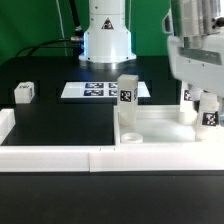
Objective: Assemble square table
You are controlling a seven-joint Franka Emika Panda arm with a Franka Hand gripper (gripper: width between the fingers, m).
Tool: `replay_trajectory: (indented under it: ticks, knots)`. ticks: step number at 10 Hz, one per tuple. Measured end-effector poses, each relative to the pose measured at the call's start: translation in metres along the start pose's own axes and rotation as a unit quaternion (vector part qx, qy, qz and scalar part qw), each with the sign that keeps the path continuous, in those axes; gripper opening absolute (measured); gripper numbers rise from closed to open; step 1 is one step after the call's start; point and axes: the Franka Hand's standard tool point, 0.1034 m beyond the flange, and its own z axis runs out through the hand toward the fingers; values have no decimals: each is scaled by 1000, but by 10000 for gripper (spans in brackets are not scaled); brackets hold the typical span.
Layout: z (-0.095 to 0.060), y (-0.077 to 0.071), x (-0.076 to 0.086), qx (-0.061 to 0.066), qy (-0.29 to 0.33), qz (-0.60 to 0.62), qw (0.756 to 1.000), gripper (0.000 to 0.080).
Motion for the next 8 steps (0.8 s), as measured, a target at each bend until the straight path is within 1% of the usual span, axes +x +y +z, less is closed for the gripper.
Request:
replay_trajectory:
  ticks: [1,2,4,5,6,7,8]
  knots:
    - [1,2,3,2,3,-67,998,625]
    - [1,2,3,2,3,-83,997,644]
    - [1,2,4,0,4,-167,986,648]
    - [-1,-1,1,-9,3,-256,967,649]
    - [-4,-4,-3,-19,2,-348,937,649]
    - [-4,-2,-9,-35,-17,-440,897,649]
    - [-2,-2,-7,-37,-25,-490,870,649]
